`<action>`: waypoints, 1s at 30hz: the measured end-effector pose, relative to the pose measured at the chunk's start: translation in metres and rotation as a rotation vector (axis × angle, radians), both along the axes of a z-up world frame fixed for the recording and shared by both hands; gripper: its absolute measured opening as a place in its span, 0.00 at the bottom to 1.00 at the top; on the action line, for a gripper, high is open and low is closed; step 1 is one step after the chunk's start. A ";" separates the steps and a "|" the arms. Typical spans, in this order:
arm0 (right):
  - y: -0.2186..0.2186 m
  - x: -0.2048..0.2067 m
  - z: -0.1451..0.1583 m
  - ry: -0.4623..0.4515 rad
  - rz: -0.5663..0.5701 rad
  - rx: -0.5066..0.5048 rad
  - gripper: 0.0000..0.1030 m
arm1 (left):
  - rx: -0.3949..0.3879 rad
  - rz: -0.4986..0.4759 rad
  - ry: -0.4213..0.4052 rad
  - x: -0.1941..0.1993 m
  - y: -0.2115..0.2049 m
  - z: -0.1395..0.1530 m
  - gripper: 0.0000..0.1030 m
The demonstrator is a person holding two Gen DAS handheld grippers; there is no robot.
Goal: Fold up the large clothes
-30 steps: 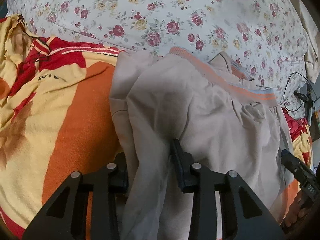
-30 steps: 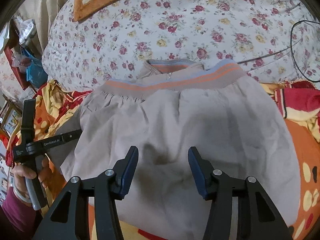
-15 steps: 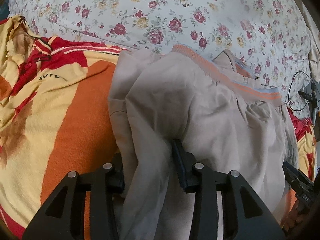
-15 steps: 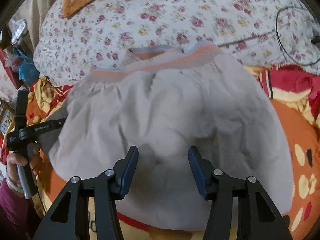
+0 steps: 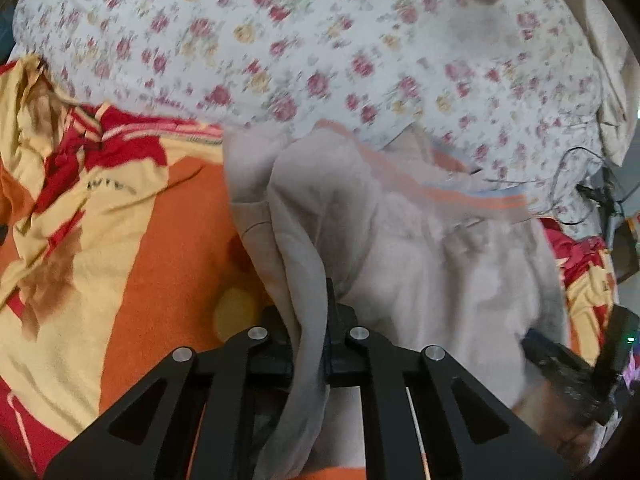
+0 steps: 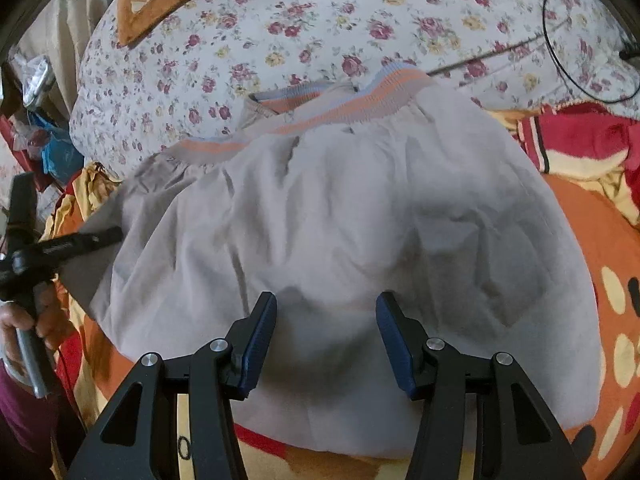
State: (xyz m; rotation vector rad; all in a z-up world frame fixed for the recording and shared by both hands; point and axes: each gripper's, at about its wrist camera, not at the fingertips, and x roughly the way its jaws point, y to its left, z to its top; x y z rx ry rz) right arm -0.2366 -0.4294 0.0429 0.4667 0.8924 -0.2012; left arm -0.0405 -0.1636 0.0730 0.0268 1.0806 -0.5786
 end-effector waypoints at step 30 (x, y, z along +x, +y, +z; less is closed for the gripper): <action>-0.089 -0.070 -0.026 -0.117 -0.186 0.443 0.52 | -0.107 -0.463 0.108 -0.113 -0.210 0.057 0.50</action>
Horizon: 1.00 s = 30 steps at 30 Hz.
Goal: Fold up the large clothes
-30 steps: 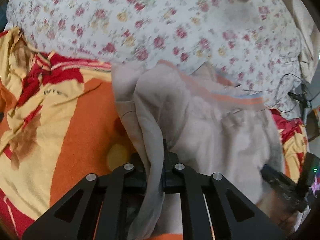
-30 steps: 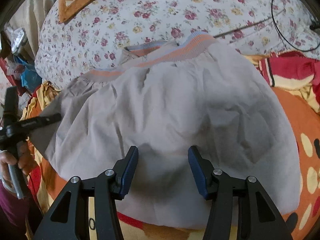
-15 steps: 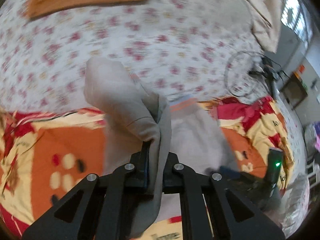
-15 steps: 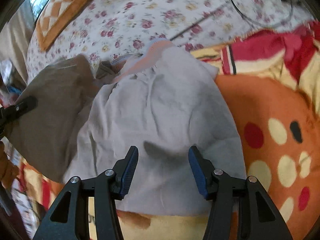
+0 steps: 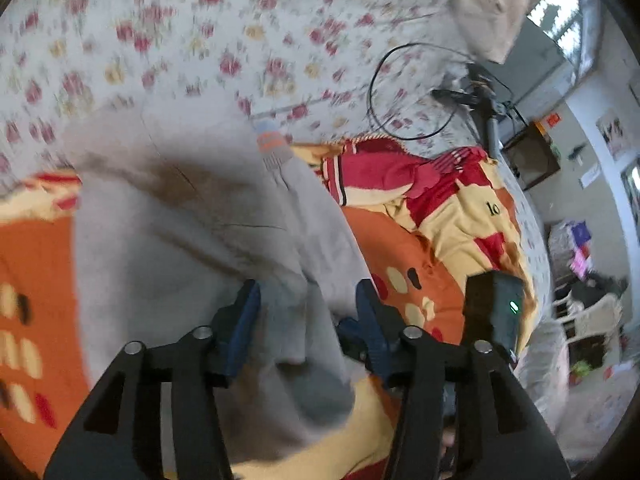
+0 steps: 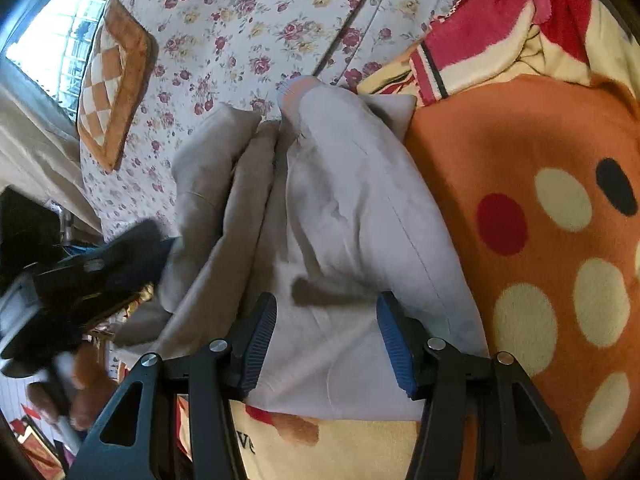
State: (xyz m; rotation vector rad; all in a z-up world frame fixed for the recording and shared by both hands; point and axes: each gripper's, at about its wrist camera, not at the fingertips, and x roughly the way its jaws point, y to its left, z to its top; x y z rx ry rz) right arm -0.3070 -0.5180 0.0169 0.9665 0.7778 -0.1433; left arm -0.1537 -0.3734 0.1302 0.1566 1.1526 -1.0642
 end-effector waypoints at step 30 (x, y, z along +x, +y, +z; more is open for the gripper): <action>0.026 0.073 0.057 -0.147 0.108 -0.270 0.86 | 0.198 0.380 -0.213 0.037 0.096 -0.071 0.59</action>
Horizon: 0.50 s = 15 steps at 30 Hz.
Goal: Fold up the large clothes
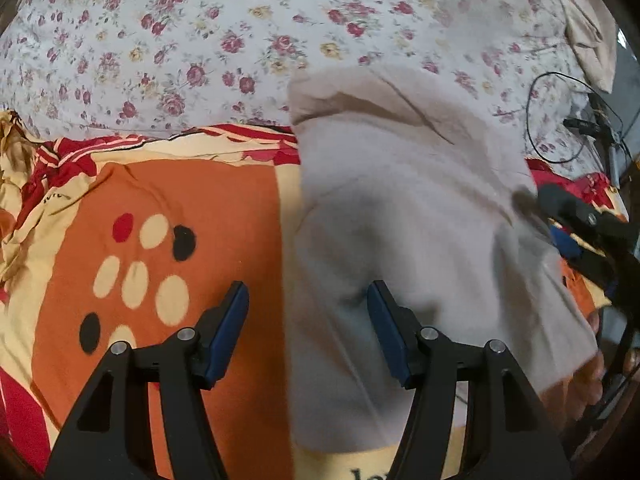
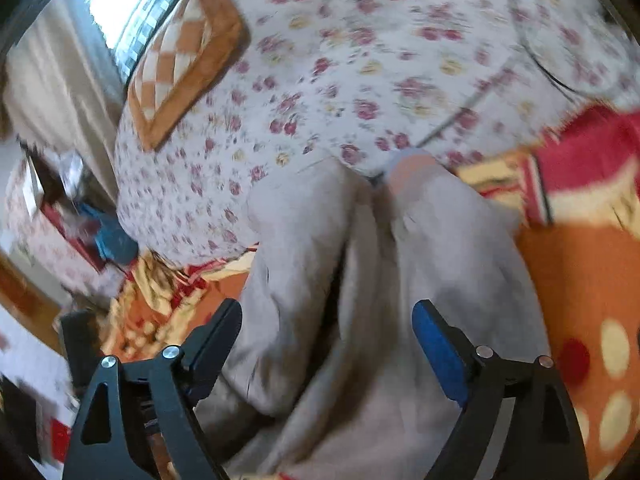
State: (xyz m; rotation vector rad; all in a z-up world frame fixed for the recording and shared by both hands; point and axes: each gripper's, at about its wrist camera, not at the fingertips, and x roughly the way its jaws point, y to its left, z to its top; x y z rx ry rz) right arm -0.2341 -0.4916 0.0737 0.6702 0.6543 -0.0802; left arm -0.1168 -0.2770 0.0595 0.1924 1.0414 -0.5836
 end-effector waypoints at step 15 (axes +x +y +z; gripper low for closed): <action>0.008 0.056 -0.011 0.036 0.061 -0.050 0.14 | -0.023 -0.005 0.005 0.004 -0.016 0.011 0.60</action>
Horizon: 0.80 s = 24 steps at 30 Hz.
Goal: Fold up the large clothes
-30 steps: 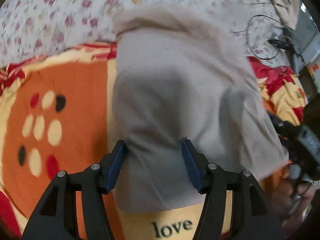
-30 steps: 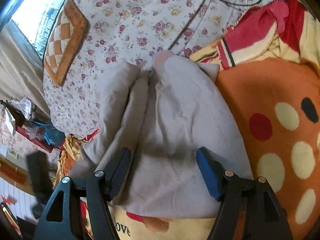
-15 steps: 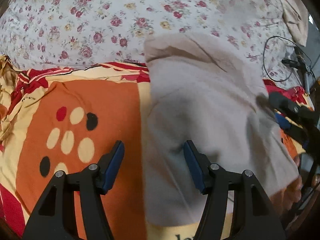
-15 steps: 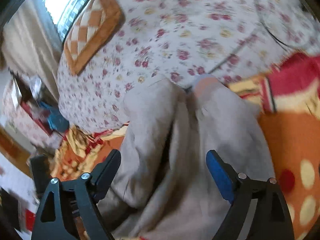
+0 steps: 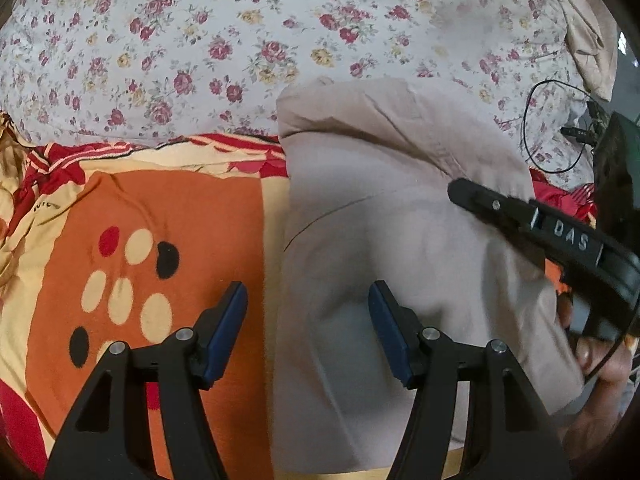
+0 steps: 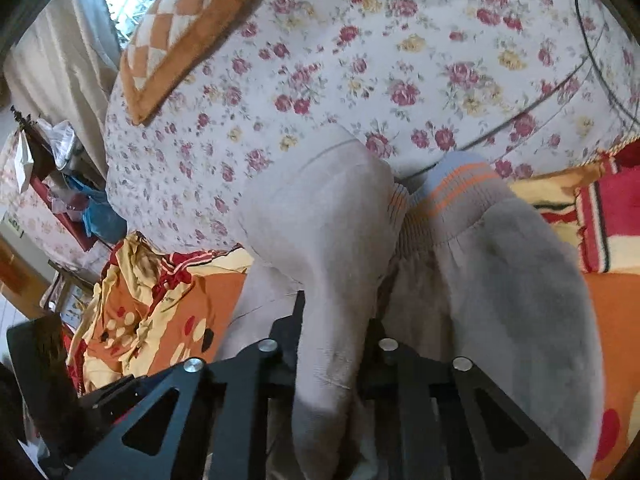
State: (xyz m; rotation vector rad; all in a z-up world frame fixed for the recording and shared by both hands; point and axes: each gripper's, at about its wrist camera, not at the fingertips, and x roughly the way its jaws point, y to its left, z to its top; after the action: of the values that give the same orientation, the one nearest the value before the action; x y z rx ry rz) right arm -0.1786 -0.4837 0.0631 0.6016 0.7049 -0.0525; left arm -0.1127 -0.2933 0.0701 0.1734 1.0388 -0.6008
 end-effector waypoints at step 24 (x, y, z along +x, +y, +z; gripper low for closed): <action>-0.085 -0.079 0.024 0.047 -0.284 -0.040 0.49 | 0.038 -0.048 -0.016 -0.016 -0.030 -0.006 0.61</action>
State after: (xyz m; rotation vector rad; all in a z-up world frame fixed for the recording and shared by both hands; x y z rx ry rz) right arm -0.2575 -0.5686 0.0876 0.6608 0.6577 -0.3444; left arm -0.1292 -0.3228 0.0641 0.2366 1.0337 -0.6229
